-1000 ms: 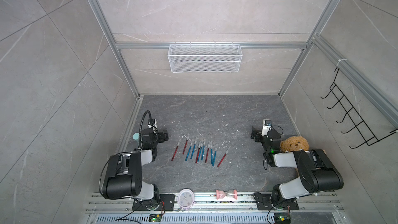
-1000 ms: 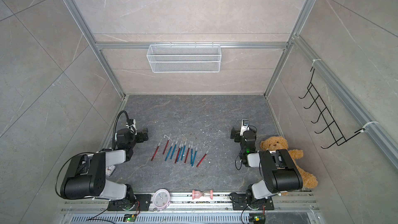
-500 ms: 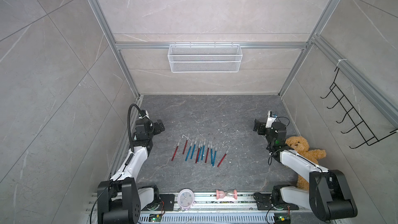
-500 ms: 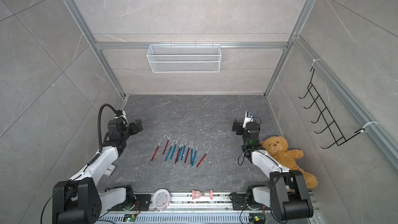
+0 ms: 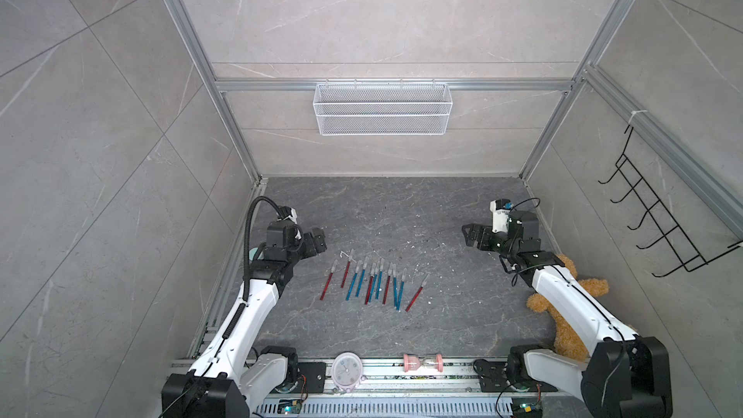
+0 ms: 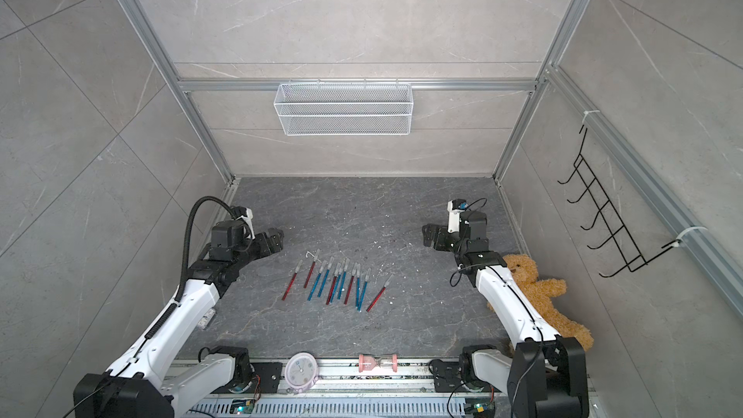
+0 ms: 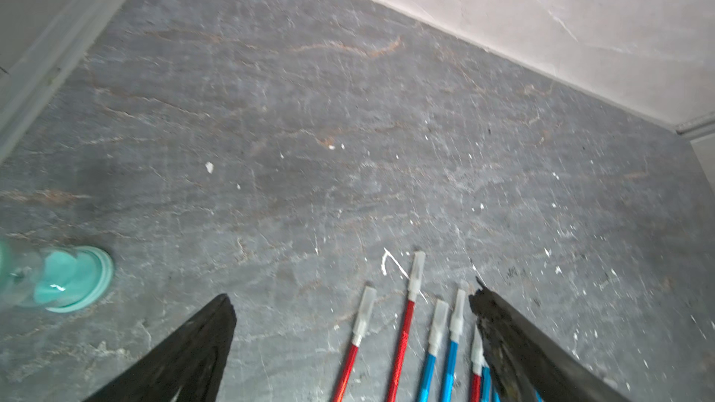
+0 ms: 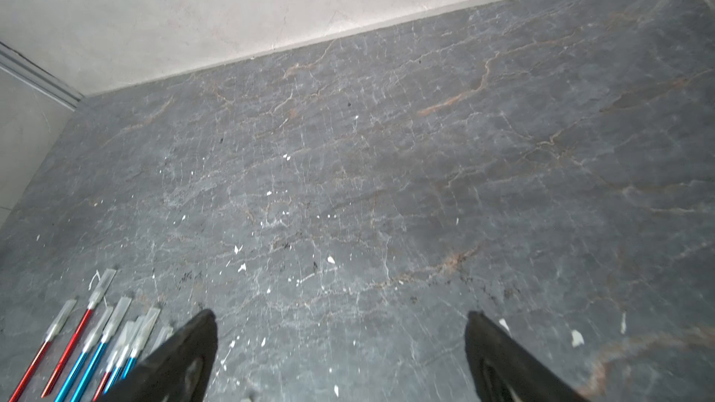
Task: Remove protective caps from carving knives
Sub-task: Pick up the carving knife from the center of the board.
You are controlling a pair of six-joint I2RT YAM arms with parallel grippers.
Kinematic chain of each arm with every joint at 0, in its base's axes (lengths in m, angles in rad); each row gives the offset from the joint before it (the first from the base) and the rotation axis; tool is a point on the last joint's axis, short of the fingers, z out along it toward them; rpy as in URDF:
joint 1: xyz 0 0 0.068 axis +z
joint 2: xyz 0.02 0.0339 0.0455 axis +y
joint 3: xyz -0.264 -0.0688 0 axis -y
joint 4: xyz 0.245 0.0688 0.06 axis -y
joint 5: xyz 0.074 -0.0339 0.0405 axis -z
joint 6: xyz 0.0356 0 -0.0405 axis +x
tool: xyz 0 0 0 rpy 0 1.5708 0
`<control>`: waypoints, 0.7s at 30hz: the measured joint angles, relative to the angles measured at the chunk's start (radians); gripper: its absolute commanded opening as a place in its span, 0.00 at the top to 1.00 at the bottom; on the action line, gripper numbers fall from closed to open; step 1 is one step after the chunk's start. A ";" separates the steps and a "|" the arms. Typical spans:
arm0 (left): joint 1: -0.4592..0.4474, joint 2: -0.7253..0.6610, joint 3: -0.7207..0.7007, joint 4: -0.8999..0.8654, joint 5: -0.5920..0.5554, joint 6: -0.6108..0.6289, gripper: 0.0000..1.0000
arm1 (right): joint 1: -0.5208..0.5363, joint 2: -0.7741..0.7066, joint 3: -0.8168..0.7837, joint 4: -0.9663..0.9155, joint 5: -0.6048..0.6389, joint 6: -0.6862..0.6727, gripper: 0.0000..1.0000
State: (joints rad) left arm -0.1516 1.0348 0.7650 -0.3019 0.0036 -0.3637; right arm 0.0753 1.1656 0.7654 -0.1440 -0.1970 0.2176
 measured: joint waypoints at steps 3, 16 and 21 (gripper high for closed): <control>-0.053 -0.008 0.007 -0.040 0.010 -0.006 0.01 | 0.000 -0.029 0.006 -0.060 -0.002 0.000 0.00; -0.387 0.099 0.117 -0.143 -0.074 -0.036 0.03 | 0.000 -0.192 0.007 -0.328 0.048 0.024 0.00; -0.517 0.216 0.206 -0.154 -0.119 -0.041 0.05 | 0.000 -0.250 -0.007 -0.397 0.077 0.039 0.00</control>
State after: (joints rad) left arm -0.6682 1.2510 0.9710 -0.4561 -0.1150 -0.4049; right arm 0.0753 0.9154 0.7582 -0.5411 -0.1196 0.2569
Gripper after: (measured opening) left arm 0.959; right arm 0.992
